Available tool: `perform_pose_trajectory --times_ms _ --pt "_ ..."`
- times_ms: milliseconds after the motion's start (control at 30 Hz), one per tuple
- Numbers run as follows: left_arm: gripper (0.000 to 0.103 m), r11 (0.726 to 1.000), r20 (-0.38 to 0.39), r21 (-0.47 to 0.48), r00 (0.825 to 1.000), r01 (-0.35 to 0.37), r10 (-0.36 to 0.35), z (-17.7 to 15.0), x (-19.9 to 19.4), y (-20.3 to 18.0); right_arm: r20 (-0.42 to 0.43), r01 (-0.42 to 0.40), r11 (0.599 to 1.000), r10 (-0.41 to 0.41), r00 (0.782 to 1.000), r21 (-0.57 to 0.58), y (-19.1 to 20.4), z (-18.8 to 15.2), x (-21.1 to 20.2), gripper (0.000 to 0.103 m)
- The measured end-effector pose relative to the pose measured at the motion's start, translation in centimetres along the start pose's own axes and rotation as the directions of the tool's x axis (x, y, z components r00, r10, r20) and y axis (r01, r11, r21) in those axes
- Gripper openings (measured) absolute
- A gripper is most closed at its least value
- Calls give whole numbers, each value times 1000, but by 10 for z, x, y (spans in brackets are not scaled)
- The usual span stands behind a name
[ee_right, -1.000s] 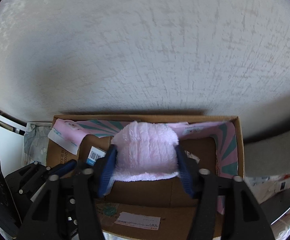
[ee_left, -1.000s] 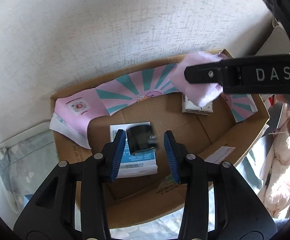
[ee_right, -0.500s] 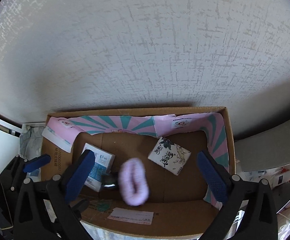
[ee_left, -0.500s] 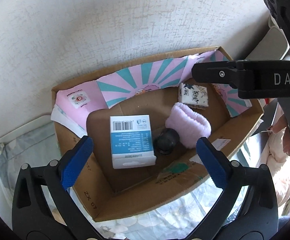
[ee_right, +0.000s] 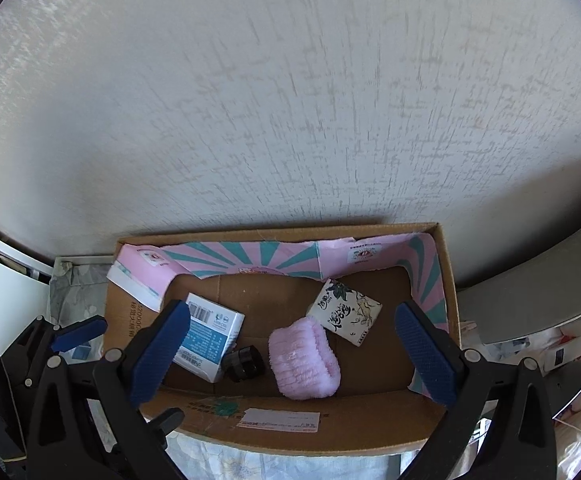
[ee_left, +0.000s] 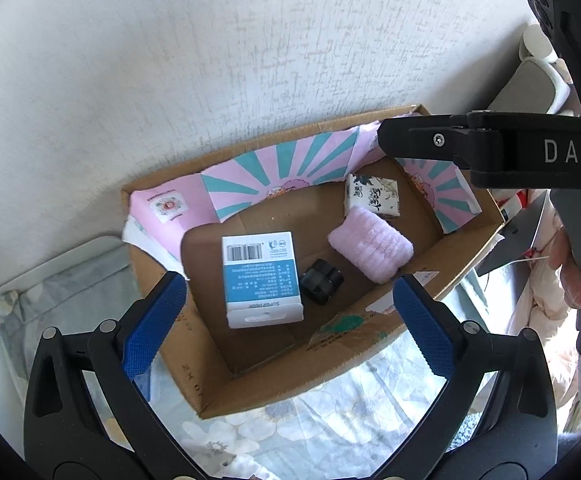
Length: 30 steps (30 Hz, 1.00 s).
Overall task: Organize objects
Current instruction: 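Open both grippers to drop the jar and towel into the box, then move both tools back over the remaining items on the bed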
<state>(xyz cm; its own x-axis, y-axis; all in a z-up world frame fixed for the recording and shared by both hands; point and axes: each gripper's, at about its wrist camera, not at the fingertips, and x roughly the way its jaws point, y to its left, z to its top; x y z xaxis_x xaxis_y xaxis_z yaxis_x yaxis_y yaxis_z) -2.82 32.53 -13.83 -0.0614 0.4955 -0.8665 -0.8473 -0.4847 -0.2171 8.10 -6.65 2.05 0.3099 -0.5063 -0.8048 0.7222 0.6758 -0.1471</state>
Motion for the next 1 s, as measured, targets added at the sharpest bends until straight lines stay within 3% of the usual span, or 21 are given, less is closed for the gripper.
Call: perform_pose_trajectory --times_ms 133,633,1000 --pt "103 1000 22 -1 1000 0 0 3 -41 3 22 13 1000 -12 1000 -21 8 -1 -12 102" --pt "103 998 136 -56 991 -3 10 -12 -133 39 163 48 996 -35 986 -78 45 -15 -86 102" --pt "103 989 269 -134 959 -57 92 -62 -213 90 298 60 991 -21 954 -121 92 -51 -139 102"
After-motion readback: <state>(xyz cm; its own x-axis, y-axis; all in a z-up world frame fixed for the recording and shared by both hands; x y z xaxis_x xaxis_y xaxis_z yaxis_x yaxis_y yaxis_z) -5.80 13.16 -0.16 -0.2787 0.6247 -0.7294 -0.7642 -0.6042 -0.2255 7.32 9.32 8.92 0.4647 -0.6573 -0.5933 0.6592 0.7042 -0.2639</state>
